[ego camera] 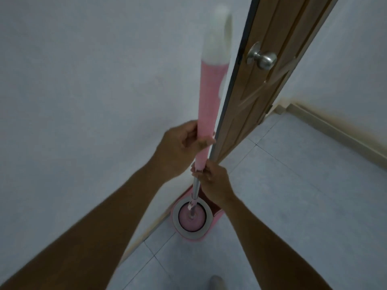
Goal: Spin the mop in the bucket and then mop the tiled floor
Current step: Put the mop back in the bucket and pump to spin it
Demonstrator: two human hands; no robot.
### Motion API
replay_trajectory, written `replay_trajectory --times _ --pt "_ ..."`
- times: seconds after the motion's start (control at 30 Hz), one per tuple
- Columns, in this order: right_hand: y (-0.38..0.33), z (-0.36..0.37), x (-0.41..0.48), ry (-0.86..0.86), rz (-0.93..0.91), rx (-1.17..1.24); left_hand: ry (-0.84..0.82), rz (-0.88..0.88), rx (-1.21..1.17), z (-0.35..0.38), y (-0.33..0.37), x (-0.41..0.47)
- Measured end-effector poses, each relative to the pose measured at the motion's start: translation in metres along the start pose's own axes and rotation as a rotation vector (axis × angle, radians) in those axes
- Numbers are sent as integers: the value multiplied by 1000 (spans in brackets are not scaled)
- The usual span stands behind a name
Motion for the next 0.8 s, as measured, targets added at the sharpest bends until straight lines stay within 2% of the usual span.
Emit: replay_trajectory --times 0.1,0.23,0.33,0.4,0.53,0.7,0.8 --pt "25 8 -14 -15 125 -9 -77 -49 107 21 -31 -3" --pt "62 24 -21 -127 305 -39 -215 -233 223 40 -77 -13" --pt "93 45 -32 -178 328 -105 -319 -248 361 48 -100 -35" --pt "104 52 -37 -183 319 -101 -329 -250 335 48 -104 -44" --pt "51 27 -32 -130 283 -2 -185 -207 164 33 -78 -35" --pt "-33 -25 -2 -167 27 82 -74 -39 -44 5 7 -15" --pt "-74 -53 7 -194 -42 129 -33 30 -55 -10 53 -8"
Point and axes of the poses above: each hand's wrist, its own x-axis towards the middle knuckle, its own z-axis out of the palm, y = z × x, the point moved 3 cm from there along x, towards the middle knuckle, and after that the axes turned 5 degrees about -z, right-handed, at the moved point
